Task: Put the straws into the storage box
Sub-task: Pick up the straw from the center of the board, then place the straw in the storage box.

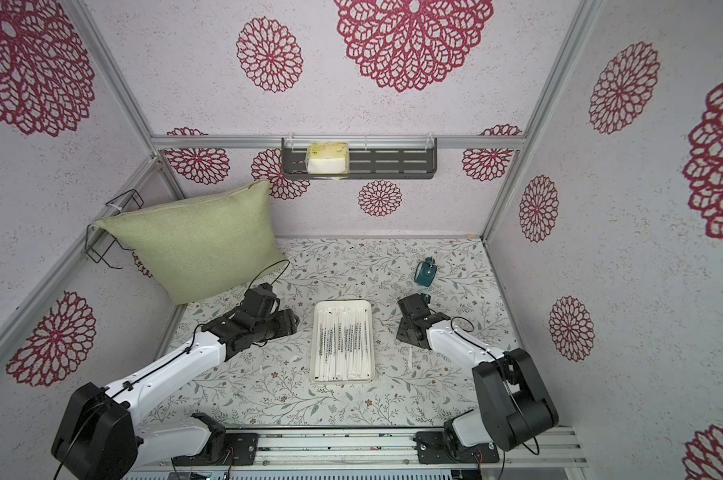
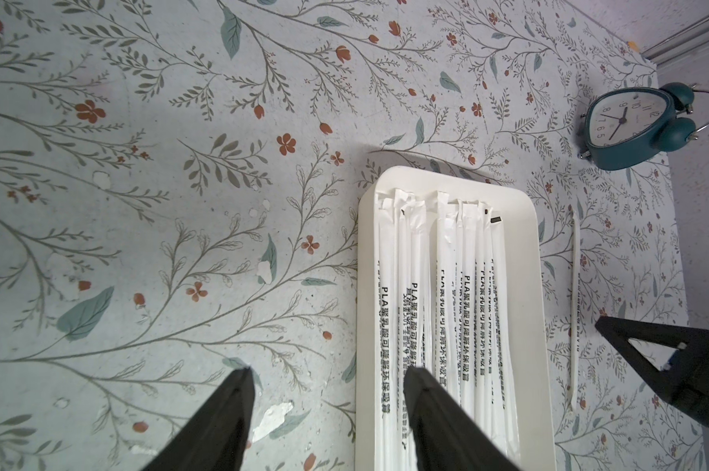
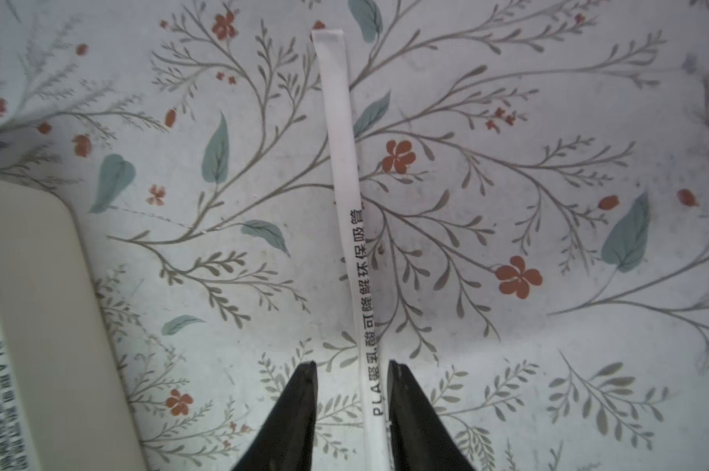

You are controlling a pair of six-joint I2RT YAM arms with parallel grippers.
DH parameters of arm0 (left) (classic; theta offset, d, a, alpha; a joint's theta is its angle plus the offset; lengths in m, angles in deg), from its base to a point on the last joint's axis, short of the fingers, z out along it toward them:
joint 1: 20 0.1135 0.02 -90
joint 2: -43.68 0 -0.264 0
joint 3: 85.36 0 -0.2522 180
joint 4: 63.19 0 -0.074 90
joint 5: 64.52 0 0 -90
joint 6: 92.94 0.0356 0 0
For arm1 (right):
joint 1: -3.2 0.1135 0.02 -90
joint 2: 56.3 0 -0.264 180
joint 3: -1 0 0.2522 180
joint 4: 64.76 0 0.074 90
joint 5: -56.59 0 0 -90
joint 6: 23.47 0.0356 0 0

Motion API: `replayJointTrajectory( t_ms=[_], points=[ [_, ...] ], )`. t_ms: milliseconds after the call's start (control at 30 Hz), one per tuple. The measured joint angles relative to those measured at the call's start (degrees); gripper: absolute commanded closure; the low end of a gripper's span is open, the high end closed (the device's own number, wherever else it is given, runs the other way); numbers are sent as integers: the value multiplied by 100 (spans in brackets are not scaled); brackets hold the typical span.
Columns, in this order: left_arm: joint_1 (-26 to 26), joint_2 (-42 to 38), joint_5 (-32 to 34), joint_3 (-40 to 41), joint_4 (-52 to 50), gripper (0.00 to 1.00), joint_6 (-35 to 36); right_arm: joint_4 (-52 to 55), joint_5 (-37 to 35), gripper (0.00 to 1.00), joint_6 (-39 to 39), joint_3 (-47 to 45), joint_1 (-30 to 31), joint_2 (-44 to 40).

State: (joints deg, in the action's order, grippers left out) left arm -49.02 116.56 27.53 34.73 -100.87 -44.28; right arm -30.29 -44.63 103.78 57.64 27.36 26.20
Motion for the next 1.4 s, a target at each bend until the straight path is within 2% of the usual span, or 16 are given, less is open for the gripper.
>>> replayJointTrajectory(
  t_ms=[167,433,567,800,900,967,1167,1400],
  points=[
    [-306,337,61,-140,-90,31,92,-247,7,71,-136,-103,-35,295],
    [-514,479,197,-199,-245,26,175,-437,-59,90,-238,-208,-13,350],
    [-365,264,184,-164,-354,23,190,-63,-201,92,-216,74,310,297],
    [293,-621,197,107,-442,23,107,378,-361,91,332,1646,2033,284],
    [321,-662,168,136,-439,24,55,332,-374,91,678,2164,2671,643],
    [321,-664,116,177,-431,25,17,289,-374,87,920,2371,2955,1019],
    [321,-686,-24,297,-417,26,-68,393,-417,86,1534,2382,3193,1897],
    [321,-691,-136,407,-334,26,-76,404,-417,86,1687,2170,3193,1980]
  ],
)
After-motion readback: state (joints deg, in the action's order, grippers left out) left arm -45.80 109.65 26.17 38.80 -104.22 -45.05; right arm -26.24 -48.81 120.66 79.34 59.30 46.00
